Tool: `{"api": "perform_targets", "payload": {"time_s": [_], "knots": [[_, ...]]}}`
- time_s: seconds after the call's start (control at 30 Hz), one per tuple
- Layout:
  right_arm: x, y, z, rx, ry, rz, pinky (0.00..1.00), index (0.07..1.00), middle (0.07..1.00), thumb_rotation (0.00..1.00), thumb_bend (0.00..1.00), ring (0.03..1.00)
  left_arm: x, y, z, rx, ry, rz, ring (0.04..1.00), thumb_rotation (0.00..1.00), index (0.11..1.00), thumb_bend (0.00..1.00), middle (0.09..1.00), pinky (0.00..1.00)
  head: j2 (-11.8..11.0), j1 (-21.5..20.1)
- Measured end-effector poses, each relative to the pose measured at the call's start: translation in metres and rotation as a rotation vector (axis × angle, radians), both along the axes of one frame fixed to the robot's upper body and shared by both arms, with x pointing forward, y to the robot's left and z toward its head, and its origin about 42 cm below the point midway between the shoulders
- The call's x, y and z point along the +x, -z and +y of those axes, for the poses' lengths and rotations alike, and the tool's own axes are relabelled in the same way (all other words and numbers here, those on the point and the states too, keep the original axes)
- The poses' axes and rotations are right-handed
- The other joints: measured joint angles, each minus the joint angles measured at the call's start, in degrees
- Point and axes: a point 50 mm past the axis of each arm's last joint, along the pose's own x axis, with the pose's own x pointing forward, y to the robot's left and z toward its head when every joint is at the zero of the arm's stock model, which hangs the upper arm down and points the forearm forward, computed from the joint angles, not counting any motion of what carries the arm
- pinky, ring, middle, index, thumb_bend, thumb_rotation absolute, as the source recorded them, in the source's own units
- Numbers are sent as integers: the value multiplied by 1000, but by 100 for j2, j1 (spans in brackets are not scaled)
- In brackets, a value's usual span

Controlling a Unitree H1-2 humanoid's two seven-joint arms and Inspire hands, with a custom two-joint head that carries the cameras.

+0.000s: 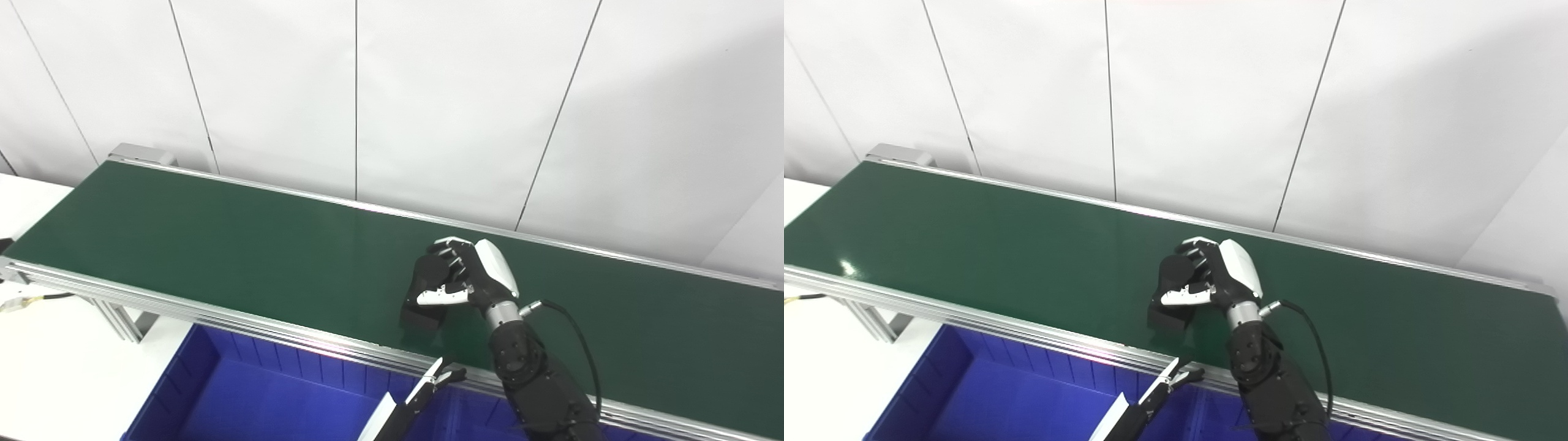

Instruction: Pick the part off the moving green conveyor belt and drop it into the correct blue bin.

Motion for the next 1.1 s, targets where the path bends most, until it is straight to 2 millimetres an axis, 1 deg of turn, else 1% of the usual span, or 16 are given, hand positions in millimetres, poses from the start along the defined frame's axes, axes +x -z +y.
{"api": "perform_targets", "payload": {"time_s": [0.1,0.13,0.2,0.63,0.7,0.73,0.77,0.8,0.9,1.0,1.03,1.1], "knots": [[0,1,-1,1,9,-5,237,484,475,0,526,294,0,0,1,-1,-4,1,939,1000,989,920,901,981,0,-17],[0,1,-2,0,11,-5,241,515,445,0,521,301,0,0,1,-1,-4,1,938,1000,988,916,901,981,0,-26],[0,1,-3,-2,12,-5,245,531,432,0,519,309,0,0,1,-1,-4,1,938,1000,987,915,900,980,0,-26],[3,0,-14,-24,11,-21,239,534,429,0,519,310,0,0,1,-1,-7,2,939,1000,985,920,898,992,9,-62],[3,0,-16,-26,11,-22,238,534,427,0,519,309,0,0,1,-2,-7,2,940,1000,986,920,899,993,18,-132],[4,0,-16,-27,11,-24,237,510,450,0,523,303,0,0,1,-2,-7,2,940,1000,990,911,903,990,18,-132],[3,-1,-17,-27,9,-28,237,498,463,0,525,301,0,0,1,-1,-6,2,938,1000,993,905,905,989,35,-236],[3,-3,-18,-26,4,-31,238,525,436,0,520,302,0,0,1,-1,-6,2,937,1000,995,906,906,993,44,-298],[-4,-3,-20,-12,-12,-37,236,532,427,0,519,305,1,0,1,-2,-7,2,942,1000,996,920,906,999,53,-316],[-13,-2,-29,20,-5,-50,228,532,424,0,519,302,2,-1,1,-4,-9,1,939,1000,993,913,902,1000,96,-369],[-16,-5,-33,28,-3,-64,228,534,424,0,518,297,2,-1,1,-5,-11,0,945,1000,997,926,905,1000,158,-491],[-18,-10,-45,38,3,-85,231,534,428,0,518,300,2,-1,1,-6,-13,1,949,1000,1000,931,911,1000,167,-518]]}}
